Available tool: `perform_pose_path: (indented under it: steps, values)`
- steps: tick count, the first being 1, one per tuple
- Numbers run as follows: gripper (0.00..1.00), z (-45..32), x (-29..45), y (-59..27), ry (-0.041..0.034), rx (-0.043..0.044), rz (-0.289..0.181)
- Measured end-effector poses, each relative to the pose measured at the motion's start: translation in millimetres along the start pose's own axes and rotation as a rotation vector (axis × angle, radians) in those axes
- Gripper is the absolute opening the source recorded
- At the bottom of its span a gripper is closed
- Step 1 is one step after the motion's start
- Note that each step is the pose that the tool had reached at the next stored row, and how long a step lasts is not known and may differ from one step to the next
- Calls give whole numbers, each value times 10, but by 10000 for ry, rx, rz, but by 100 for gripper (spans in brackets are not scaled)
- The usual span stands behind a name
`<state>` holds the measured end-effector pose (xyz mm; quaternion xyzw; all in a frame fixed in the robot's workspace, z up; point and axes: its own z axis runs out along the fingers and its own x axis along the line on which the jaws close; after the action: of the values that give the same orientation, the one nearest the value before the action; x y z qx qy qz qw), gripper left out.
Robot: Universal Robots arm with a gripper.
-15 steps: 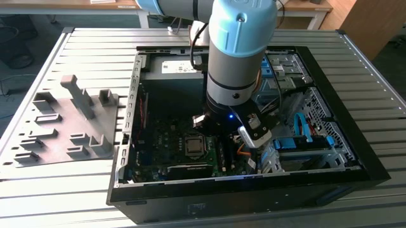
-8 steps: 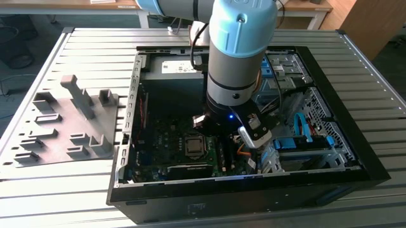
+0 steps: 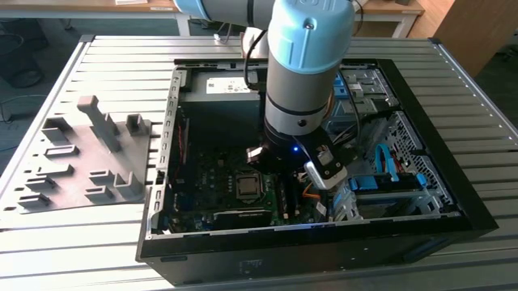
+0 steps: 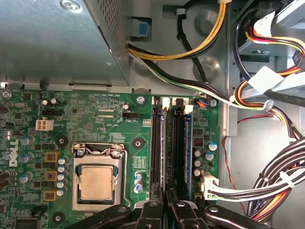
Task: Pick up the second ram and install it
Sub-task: 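Insert the second ram into the second slot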
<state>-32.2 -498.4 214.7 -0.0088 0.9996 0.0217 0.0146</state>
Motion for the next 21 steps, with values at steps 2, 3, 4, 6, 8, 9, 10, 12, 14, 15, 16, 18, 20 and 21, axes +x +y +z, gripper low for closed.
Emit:
perform_pose_path:
  steps: [2, 3, 4, 6, 8, 9, 10, 12, 14, 15, 16, 18, 20, 21]
  values:
    - [14, 1, -6, 0, -1, 1, 18]
    - [14, 1, -9, 0, -1, 1, 27]
    - [14, 2, -10, 0, -2, 2, 38]
    - [14, 4, -13, 0, -3, 10, 62]
    - [14, 7, -16, -1, -4, 18, 77]
    - [14, 8, -18, 0, -4, 21, 86]
    - [14, 10, -19, 0, -4, 26, 93]
    - [14, 11, -21, -1, -4, 36, 102]
    - [14, 14, -22, -1, -4, 40, 108]
    - [14, 15, -22, -1, -5, 41, 112]
    - [14, 18, -22, -1, -6, 42, 120]
    - [14, 22, -22, -1, -6, 46, 139]
    - [14, 25, -22, -1, -6, 53, 146]
    - [14, 26, -22, -1, -6, 55, 146]
